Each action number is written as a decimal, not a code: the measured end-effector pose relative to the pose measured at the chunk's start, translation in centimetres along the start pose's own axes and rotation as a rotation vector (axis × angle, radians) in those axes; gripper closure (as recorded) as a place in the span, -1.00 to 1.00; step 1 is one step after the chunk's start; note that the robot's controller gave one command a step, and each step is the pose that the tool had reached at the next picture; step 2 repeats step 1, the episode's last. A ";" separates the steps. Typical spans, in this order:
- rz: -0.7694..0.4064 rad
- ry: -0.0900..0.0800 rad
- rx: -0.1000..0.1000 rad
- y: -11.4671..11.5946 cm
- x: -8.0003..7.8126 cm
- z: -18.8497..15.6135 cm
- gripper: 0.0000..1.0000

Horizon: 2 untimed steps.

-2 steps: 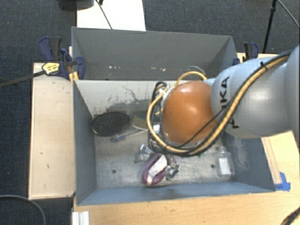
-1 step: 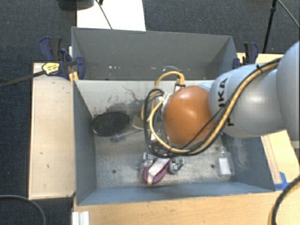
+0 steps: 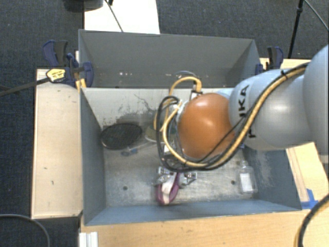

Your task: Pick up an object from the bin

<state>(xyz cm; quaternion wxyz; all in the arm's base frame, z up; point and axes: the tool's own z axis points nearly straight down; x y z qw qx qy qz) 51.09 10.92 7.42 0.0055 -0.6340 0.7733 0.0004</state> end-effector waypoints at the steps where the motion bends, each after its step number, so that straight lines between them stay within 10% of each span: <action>1: 0.052 0.004 0.002 -0.1 -0.1 -13.2 1.00; 2: 0.052 0.004 0.002 -0.1 -0.1 -13.2 1.00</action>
Offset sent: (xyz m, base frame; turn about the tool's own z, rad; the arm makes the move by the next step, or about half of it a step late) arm -0.0018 -0.0010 0.1282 0.0443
